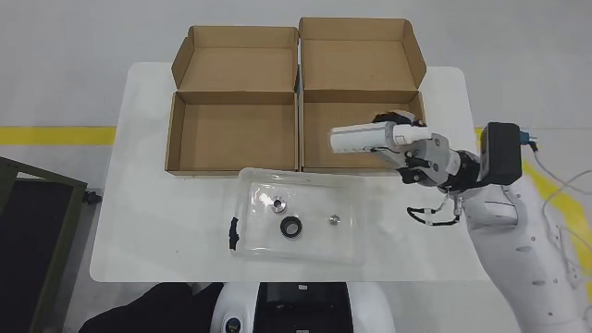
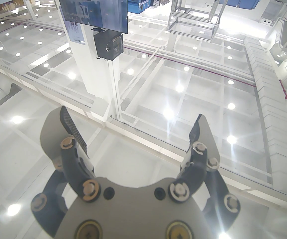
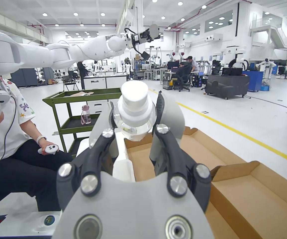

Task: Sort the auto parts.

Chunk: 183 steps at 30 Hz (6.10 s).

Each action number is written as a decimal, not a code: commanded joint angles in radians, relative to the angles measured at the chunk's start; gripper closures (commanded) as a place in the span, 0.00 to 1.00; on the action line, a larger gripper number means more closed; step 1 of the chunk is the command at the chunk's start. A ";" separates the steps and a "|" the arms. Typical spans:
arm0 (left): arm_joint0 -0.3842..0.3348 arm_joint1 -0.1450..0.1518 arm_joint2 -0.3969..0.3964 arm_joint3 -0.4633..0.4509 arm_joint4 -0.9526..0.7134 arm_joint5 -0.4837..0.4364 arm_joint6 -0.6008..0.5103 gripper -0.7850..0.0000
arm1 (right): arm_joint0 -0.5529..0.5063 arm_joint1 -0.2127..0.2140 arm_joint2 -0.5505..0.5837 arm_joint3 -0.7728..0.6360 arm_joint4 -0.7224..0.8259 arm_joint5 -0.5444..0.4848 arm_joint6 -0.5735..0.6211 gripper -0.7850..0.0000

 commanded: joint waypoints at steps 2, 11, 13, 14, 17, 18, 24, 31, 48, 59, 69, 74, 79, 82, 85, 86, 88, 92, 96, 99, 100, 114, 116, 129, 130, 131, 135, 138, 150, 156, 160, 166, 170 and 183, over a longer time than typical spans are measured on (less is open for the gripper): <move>0.000 0.000 0.000 0.000 0.000 0.000 0.000 0.00 | 0.001 -0.001 0.000 0.000 0.005 0.000 -0.019 1.00; 0.000 0.000 0.000 0.000 0.000 0.000 0.000 0.00 | -0.029 -0.001 0.005 -0.021 -0.017 0.000 -0.077 1.00; 0.000 0.000 0.000 0.000 0.000 0.000 0.000 0.00 | -0.037 -0.001 -0.002 -0.027 -0.029 0.000 -0.077 1.00; 0.000 0.000 0.000 0.000 0.000 0.000 0.000 0.00 | -0.039 -0.001 -0.005 -0.029 -0.037 0.000 -0.074 1.00; 0.000 0.000 0.000 0.000 0.000 0.000 0.000 0.00 | -0.044 0.000 -0.017 -0.033 -0.065 0.000 -0.058 1.00; 0.000 0.000 0.000 0.000 0.000 0.000 0.000 0.00 | -0.042 -0.001 -0.021 -0.028 -0.076 0.000 -0.050 1.00; 0.000 0.000 0.000 0.000 0.000 0.000 0.000 0.00 | -0.007 -0.010 -0.081 0.011 -0.135 0.014 -0.005 1.00; 0.000 0.000 0.000 0.000 0.000 0.000 0.000 0.00 | 0.011 -0.022 -0.139 0.061 -0.202 0.055 0.025 1.00; 0.000 0.000 0.000 0.000 0.000 0.000 0.000 0.00 | 0.100 -0.045 -0.222 0.229 -0.293 0.159 0.109 1.00; 0.000 0.000 0.000 0.000 0.000 0.000 0.000 0.00 | 0.177 -0.060 -0.256 0.321 -0.325 0.250 0.209 1.00; 0.000 0.000 0.000 0.000 0.000 0.000 0.000 0.00 | 0.210 -0.071 -0.283 0.368 -0.362 0.319 0.264 1.00; 0.000 0.000 0.000 0.000 0.000 0.000 0.000 0.00 | 0.232 -0.079 -0.305 0.391 -0.393 0.354 0.293 1.00; 0.000 0.000 0.000 0.000 0.000 0.000 0.000 0.00 | 0.248 -0.086 -0.323 0.416 -0.409 0.379 0.307 1.00; 0.000 0.000 0.000 0.000 0.000 0.000 0.000 0.00 | 0.258 -0.091 -0.332 0.429 -0.420 0.393 0.316 1.00; 0.000 0.000 0.000 0.000 0.000 0.000 0.000 0.00 | 0.268 -0.095 -0.341 0.443 -0.428 0.402 0.325 1.00; 0.000 0.000 0.000 0.000 0.000 0.000 0.000 0.00 | 0.270 -0.096 -0.344 0.448 -0.430 0.406 0.326 1.00; 0.000 0.000 0.000 0.000 0.000 0.000 0.000 0.00 | 0.275 -0.099 -0.350 0.458 -0.431 0.411 0.325 0.91; 0.000 0.000 0.000 0.000 0.000 0.000 0.000 0.00 | 0.282 -0.104 -0.358 0.474 -0.439 0.422 0.326 0.59; 0.000 0.000 0.000 0.000 0.000 0.000 0.000 0.00 | 0.283 -0.108 -0.363 0.480 -0.449 0.434 0.323 0.53; 0.000 0.000 0.000 0.000 0.000 0.000 0.000 0.00 | 0.284 -0.110 -0.366 0.478 -0.465 0.441 0.328 0.40; 0.000 0.000 0.000 0.000 0.000 0.000 0.000 0.00 | 0.283 -0.110 -0.367 0.472 -0.478 0.447 0.330 0.26; 0.000 0.000 0.000 0.000 0.000 0.000 0.000 0.00 | 0.173 -0.074 -0.237 0.243 -0.482 0.367 0.361 0.00; 0.000 0.000 0.000 0.000 0.000 0.000 0.000 0.00 | 0.147 -0.065 -0.212 0.179 -0.483 0.338 0.389 0.00; 0.000 0.000 0.000 0.000 0.000 0.000 0.000 0.00 | -0.030 -0.023 -0.119 -0.127 -0.459 0.153 0.539 0.00; 0.000 0.000 0.000 0.000 0.000 0.000 0.000 0.00 | -0.043 -0.021 -0.120 -0.140 -0.463 0.147 0.547 0.00; 0.000 0.000 0.000 0.000 0.000 0.000 0.000 0.00 | -0.054 -0.019 -0.121 -0.154 -0.468 0.143 0.552 0.00; 0.000 0.000 0.000 0.000 0.000 0.000 0.000 0.00 | -0.096 -0.013 -0.131 -0.197 -0.508 0.129 0.579 0.00; 0.000 0.000 0.000 0.000 0.000 0.000 0.000 0.00 | -0.123 -0.009 -0.139 -0.219 -0.543 0.132 0.598 0.00; 0.000 0.000 0.000 0.000 0.000 0.000 0.000 0.00 | -0.184 0.004 -0.183 -0.271 -0.662 0.115 0.709 0.00; 0.000 0.000 0.000 0.000 0.000 0.000 0.000 0.00 | -0.171 0.002 -0.228 -0.218 -0.681 0.118 0.738 0.00; 0.000 0.000 0.000 0.000 0.000 0.000 0.000 0.00 | -0.153 -0.001 -0.259 -0.186 -0.696 0.132 0.763 0.04; 0.000 0.000 0.000 0.000 0.000 0.000 0.000 0.00 | -0.138 -0.004 -0.288 -0.175 -0.715 0.154 0.813 0.04; 0.000 0.000 0.000 0.000 0.000 0.000 0.000 0.00 | -0.133 -0.003 -0.295 -0.181 -0.718 0.159 0.847 0.08; 0.000 0.000 0.000 0.000 0.000 0.000 0.000 0.00 | -0.107 -0.006 -0.335 -0.173 -0.697 0.173 0.966 0.27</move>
